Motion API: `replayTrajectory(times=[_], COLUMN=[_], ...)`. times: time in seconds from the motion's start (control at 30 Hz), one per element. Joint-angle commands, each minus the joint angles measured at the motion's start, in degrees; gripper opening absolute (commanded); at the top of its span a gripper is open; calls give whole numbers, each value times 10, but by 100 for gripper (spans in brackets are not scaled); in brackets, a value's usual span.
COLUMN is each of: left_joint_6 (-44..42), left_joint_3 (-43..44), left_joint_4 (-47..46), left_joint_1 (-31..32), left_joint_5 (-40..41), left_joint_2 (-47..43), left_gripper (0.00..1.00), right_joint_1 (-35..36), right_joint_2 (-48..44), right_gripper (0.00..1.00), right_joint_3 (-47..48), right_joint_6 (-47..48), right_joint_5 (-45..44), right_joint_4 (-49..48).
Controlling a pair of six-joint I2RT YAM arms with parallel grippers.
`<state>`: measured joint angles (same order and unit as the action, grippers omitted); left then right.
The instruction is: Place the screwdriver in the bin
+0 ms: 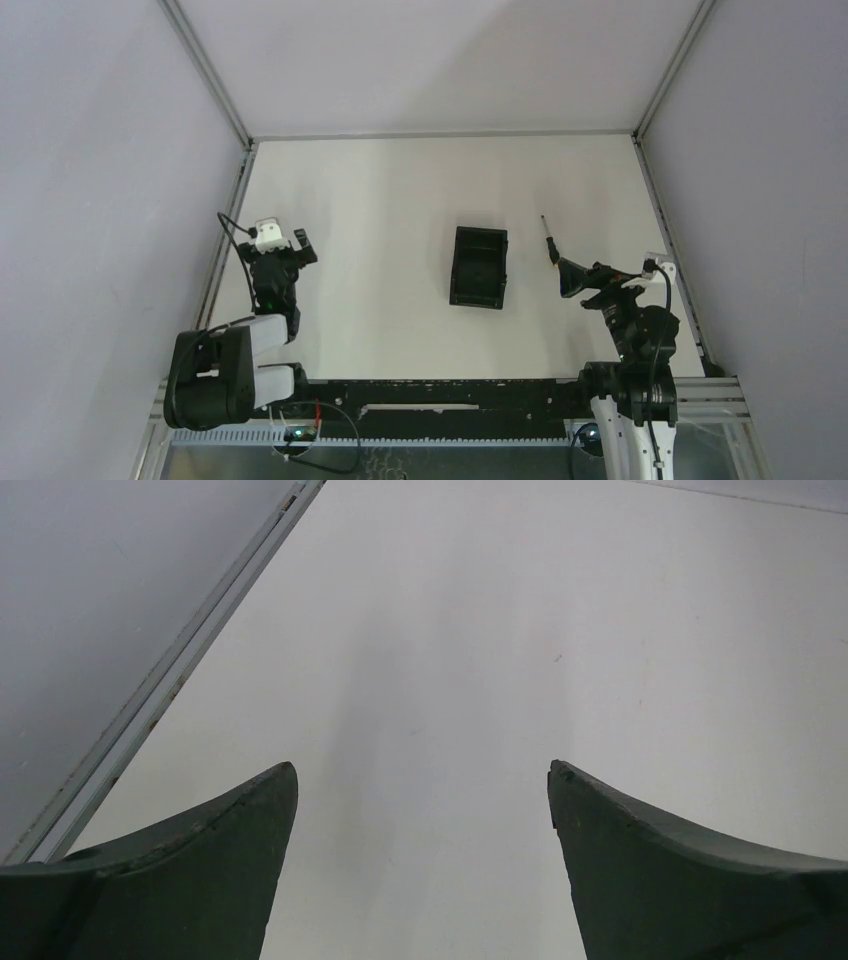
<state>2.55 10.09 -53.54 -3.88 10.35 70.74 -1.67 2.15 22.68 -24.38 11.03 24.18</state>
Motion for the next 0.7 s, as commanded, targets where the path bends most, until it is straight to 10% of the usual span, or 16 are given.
replayTrajectory(times=[0.0,0.27,0.67], left_joint_6=[-8,-8,-8], left_joint_3=[30,30,30], left_joint_4=[-23,-23,-23], left_joint_1=[3,3,3], left_joint_5=[2,1,1], left_joint_2=[0,0,0], left_gripper=[100,100,100], right_joint_1=[3,8,91], right_joint_2=[9,214,795], right_gripper=[99,95,99], right_joint_3=[22,212,755], right_joint_6=[5,80,173], right_joint_5=[14,65,-148], right_joint_4=[-46,-82,366])
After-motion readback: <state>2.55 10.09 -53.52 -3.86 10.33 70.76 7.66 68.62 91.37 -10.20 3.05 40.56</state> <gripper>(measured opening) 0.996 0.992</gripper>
